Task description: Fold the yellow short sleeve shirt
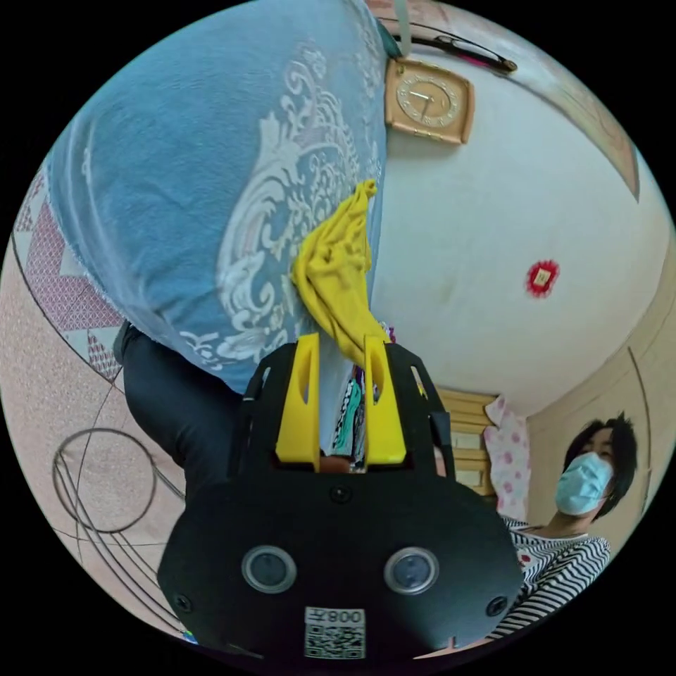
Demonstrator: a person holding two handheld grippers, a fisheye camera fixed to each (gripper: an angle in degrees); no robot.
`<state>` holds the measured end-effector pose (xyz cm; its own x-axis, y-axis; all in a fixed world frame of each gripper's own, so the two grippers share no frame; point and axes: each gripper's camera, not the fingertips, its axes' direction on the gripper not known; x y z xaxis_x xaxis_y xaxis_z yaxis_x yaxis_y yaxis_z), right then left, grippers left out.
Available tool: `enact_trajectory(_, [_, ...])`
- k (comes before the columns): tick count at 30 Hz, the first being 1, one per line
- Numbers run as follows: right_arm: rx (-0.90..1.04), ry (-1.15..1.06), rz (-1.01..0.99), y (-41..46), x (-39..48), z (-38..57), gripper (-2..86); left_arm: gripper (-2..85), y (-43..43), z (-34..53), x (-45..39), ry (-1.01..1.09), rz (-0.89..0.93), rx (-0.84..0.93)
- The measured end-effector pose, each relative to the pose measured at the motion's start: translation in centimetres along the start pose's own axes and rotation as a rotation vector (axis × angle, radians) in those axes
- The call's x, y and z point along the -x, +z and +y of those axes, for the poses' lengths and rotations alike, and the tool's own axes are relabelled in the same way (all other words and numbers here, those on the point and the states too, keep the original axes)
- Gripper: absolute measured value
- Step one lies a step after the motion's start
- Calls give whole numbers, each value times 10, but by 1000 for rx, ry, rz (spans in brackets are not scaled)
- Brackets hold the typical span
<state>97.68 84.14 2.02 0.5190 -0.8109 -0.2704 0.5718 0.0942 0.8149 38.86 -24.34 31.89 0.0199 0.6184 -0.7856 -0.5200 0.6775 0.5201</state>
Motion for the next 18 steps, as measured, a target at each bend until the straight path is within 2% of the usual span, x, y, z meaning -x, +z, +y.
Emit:
enact_trajectory(11, [-8,-10,0,-33,26,4,16,59,-13,-57,19,-98,64,-62])
enact_trajectory(18, [-30,17,23,-69,32,20,15,32,-17,-54,7,-45,41,-60])
